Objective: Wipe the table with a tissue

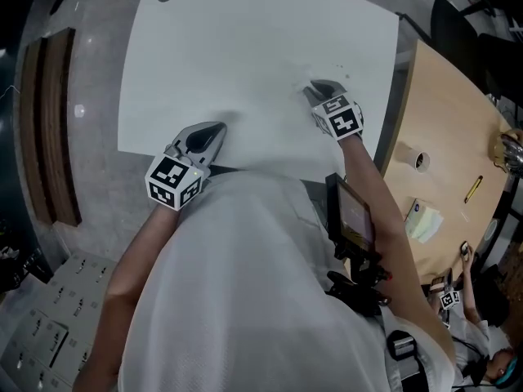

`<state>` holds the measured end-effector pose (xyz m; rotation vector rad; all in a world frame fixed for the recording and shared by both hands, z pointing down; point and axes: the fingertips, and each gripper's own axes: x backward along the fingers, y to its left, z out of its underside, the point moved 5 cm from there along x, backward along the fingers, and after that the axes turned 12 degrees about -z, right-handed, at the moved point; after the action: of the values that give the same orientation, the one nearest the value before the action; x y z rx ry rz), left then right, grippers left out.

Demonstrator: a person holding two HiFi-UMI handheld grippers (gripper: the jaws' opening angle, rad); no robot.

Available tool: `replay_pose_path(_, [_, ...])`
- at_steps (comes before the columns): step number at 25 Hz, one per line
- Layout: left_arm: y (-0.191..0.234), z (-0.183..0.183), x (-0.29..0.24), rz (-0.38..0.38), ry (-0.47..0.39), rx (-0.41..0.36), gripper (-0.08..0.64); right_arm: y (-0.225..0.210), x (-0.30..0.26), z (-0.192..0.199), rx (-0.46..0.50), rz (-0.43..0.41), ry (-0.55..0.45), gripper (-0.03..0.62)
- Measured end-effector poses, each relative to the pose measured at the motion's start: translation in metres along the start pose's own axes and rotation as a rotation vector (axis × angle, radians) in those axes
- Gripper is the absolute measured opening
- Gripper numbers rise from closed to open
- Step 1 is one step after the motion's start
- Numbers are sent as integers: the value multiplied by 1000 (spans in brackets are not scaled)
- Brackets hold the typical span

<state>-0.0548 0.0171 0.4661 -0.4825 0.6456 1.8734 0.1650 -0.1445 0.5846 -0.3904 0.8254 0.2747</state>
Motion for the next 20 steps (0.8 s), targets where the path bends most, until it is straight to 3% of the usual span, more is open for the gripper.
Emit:
replay_pose_path(5, [10, 1, 3, 23, 9, -2, 8, 11, -7, -8, -14, 53, -5, 55])
replay_pose_path(15, [11, -7, -8, 104, 13, -49, 8, 43, -15, -6, 76, 6, 23, 55])
replay_pose_path(20, [15, -10, -11, 115, 10, -54, 8, 45, -2, -5, 97, 56, 66, 57])
